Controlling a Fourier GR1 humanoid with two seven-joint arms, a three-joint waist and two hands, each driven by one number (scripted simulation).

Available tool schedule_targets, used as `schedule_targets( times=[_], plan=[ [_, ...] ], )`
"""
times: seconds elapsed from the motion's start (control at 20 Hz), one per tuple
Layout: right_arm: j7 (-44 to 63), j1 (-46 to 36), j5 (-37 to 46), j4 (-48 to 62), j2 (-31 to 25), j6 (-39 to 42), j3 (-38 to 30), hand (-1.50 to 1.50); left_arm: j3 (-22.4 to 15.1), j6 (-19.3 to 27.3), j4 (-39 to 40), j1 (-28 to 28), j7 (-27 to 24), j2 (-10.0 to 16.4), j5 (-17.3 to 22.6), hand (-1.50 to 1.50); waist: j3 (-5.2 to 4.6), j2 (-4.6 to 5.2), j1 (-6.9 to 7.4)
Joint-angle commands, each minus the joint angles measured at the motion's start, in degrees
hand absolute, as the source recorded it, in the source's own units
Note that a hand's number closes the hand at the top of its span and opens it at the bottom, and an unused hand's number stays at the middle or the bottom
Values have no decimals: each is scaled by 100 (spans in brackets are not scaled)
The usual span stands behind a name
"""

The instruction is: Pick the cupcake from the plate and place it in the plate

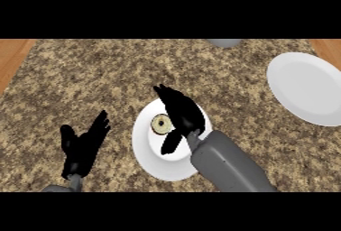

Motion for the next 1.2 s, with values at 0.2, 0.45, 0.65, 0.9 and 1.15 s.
schedule_targets(
  times=[0.2, 0.45, 0.65, 0.9, 1.15],
  plan=[
    [477, -201, 281, 481, 34, -338, 429, -150, -34, -63, -40, 320, -179, -202, -359, 0, -1, 1, 18],
    [644, -159, 177, 624, 35, -711, 915, -150, 294, -167, -179, 23, 238, -195, -290, 0, -1, 0, 12],
    [39, -849, -317, 1749, 35, -900, 585, -150, -62, 6, -401, 299, 260, -494, -567, 0, 1, 22, 106],
    [-157, -750, -486, 2155, 35, -977, 1070, -150, 278, -373, -259, 147, 273, -366, -392, 0, 0, 23, 93],
    [-563, -1062, -230, 2461, 35, -600, 1147, 150, 527, -507, 218, -5, -68, -373, -397, 0, -3, 24, 48]
  ],
)
